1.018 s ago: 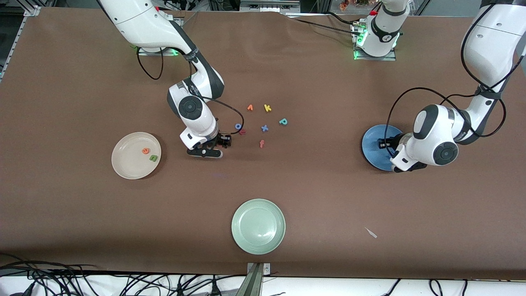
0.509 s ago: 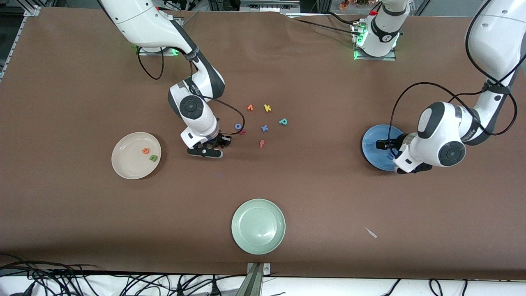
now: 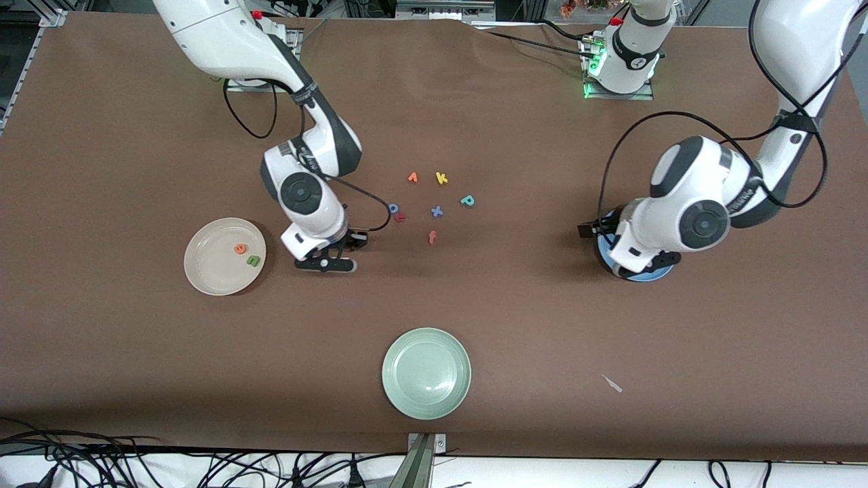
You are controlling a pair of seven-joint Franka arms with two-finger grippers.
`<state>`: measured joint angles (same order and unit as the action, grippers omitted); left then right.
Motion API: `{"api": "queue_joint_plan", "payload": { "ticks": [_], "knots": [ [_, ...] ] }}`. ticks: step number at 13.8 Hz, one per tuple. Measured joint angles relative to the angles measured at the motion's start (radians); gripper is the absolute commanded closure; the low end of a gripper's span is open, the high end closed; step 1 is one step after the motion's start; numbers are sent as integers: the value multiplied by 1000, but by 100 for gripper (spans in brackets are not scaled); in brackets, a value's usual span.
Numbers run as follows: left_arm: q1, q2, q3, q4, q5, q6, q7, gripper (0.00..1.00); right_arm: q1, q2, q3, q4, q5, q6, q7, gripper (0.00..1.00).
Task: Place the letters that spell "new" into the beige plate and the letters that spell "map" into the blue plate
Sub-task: 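Place the pink w on the white plate while the left gripper withdraws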
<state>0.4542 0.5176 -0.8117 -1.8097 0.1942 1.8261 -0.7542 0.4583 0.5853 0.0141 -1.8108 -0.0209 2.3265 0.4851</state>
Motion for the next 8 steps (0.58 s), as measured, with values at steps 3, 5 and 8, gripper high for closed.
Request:
{"api": "queue_joint_plan", "payload": {
  "ticks": [3, 5, 8],
  "knots": [
    [-53, 1, -73, -1, -1, 0, -106, 0, -17, -18, -89, 6, 0, -74, -202, 94],
    [-129, 4, -76, -2, -1, 11, -133, 0, -22, -26, -149, 6, 0, -107, -315, 94],
    [-214, 28, -76, -6, -1, 47, -142, 0, -24, -30, -228, 6, 0, -145, -454, 92]
  ]
}}
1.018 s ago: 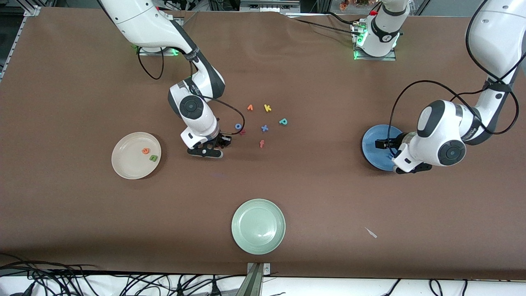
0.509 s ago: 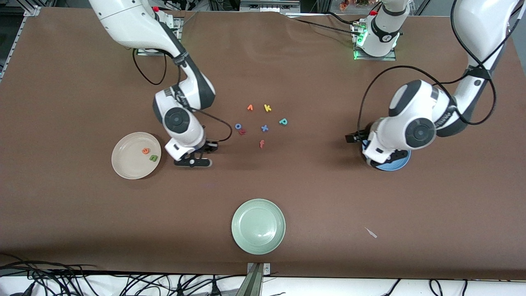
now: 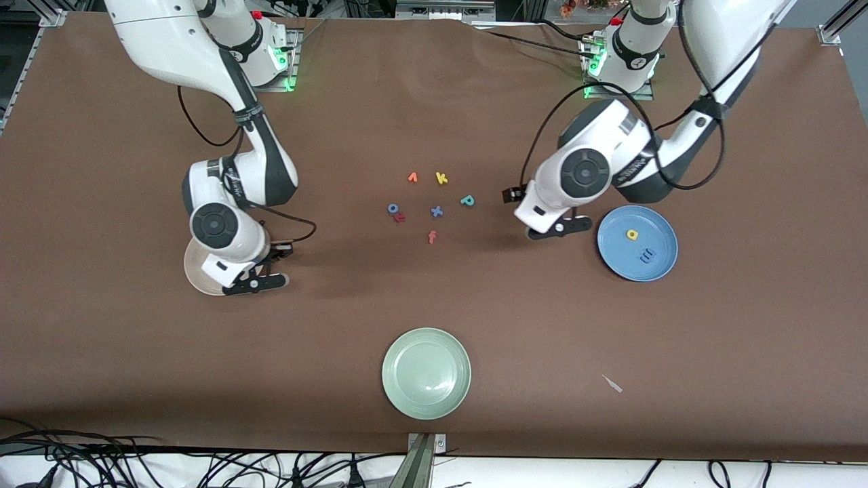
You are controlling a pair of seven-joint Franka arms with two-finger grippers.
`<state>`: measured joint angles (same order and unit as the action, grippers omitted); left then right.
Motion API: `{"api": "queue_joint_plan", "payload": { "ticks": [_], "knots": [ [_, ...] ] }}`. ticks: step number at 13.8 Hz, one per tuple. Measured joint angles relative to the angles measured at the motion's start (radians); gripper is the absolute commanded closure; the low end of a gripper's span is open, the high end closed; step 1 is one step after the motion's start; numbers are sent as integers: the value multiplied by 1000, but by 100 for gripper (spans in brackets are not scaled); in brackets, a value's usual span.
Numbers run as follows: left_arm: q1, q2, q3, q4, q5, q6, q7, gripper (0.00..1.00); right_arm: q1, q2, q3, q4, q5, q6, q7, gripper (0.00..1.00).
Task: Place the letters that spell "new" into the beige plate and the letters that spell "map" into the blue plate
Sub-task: 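Place the pink w on the white plate while the left gripper withdraws, then grasp the teal d with the left gripper while the right gripper returns to rest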
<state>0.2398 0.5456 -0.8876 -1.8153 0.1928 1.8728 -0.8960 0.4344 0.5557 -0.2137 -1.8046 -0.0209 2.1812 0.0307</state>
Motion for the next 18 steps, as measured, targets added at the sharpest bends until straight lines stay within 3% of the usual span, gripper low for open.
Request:
{"api": "queue_joint_plan", "payload": {
  "ticks": [2, 3, 4, 10, 13, 18],
  "knots": [
    [-49, 35, 1, -3, 0, 43, 2, 0, -1, 0, -38, -1, 0, -11, -49, 89],
    [-74, 51, 1, -4, 0, 66, 5, 0, -2, 0, -51, -2, 0, -15, -56, 68],
    [-98, 64, 2, -4, 1, 85, 16, 0, -6, 0, -58, -3, 0, -22, -57, 1],
    [-140, 130, 14, -13, 17, 190, 261, 0, -7, -1, -49, 2, 0, -47, -58, 0],
    [-164, 183, 15, -21, 140, 235, 338, 0, 1, -4, -27, 29, 34, -89, -54, 0],
    [-250, 230, 40, -69, 377, 360, 340, 0, 13, -22, 45, 159, 70, -270, 91, 0]
  ]
}}
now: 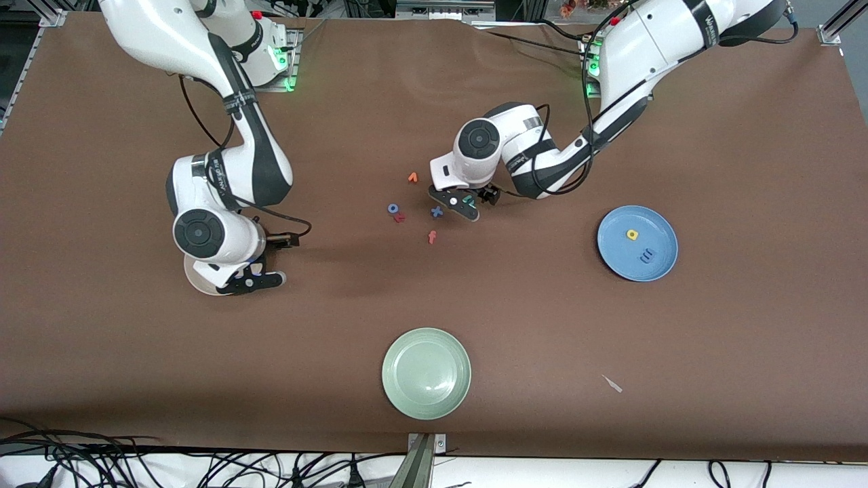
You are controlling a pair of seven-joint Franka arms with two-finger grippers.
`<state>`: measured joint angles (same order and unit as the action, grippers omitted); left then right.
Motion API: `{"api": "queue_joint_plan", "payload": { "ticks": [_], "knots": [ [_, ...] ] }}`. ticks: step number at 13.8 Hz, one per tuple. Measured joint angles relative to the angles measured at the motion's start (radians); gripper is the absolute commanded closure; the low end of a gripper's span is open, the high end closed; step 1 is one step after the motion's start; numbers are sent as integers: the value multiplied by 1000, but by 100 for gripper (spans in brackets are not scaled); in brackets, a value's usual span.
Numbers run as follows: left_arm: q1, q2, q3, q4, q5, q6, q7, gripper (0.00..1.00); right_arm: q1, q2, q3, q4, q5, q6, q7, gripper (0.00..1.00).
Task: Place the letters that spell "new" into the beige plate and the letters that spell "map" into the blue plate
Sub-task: 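Grasp the teal d with the left gripper while the right gripper returns to rest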
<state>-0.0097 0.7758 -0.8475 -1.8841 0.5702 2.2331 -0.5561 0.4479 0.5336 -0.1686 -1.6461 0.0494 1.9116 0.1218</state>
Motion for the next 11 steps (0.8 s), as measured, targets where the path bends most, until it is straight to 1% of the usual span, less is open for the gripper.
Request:
{"api": "queue_joint_plan", "payload": {
  "ticks": [2, 3, 4, 5, 7, 9, 11],
  "knots": [
    [1, 35, 17, -8, 85, 46, 1, 5, 11, -1, 6, 13, 0, -13, 19, 0],
    [2, 54, 26, -8, 117, 64, 2, 12, 12, -1, 6, 20, 0, -26, 21, 0],
    [4, 70, 29, -8, 132, 77, 4, 21, 12, -1, 6, 36, 1, -52, 21, 0],
    [6, 75, 30, -8, 137, 80, 5, 27, 12, -2, 6, 61, 4, -89, 21, 0],
    [9, 73, 26, -7, 137, 82, 11, 28, 12, -12, 6, 114, 7, -158, 21, 0],
    [9, 73, 25, -8, 137, 82, 11, 28, 7, -58, 6, 115, 8, -179, 21, 0],
    [9, 72, 24, -9, 137, 81, 11, 29, -21, -131, 19, 97, 8, -192, 21, 0]
  ]
}}
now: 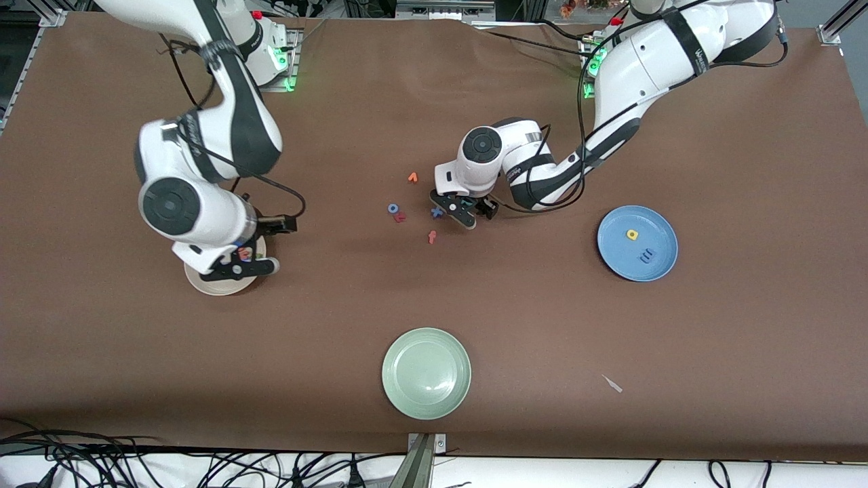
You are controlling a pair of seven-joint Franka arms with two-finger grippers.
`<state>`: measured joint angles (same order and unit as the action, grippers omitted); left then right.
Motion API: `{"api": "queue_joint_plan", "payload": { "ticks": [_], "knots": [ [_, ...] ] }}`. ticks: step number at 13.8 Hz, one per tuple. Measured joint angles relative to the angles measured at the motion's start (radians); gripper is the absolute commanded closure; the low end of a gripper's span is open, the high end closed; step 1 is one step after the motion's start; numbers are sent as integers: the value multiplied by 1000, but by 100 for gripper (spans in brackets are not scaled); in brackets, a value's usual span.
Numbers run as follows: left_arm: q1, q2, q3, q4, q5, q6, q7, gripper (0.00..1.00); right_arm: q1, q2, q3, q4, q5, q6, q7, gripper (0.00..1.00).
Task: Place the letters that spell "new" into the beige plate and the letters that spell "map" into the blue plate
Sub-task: 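Grasp the teal d with the left gripper while the right gripper returns to rest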
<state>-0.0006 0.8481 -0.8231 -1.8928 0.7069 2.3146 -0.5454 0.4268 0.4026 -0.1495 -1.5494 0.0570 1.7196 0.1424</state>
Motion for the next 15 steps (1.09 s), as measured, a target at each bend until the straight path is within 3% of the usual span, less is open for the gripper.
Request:
{"api": "queue_joint_plan", "payload": {
  "ticks": [4, 8, 11, 15],
  "knots": [
    [0, -1, -3, -2, 0, 0, 0, 31, -145, -192, 104, -74, -1, -26, -24, 0],
    [0, -1, -5, -5, 0, 0, 0, 31, -221, -318, 110, -85, -2, -162, -41, 0],
    [0, -3, -7, -7, 0, -1, -1, 25, -257, -347, 103, -65, -2, -207, -42, 0],
    [0, -3, -10, -11, 0, -1, -1, 25, -270, -355, 60, -46, -2, -217, -48, 0]
  ]
}}
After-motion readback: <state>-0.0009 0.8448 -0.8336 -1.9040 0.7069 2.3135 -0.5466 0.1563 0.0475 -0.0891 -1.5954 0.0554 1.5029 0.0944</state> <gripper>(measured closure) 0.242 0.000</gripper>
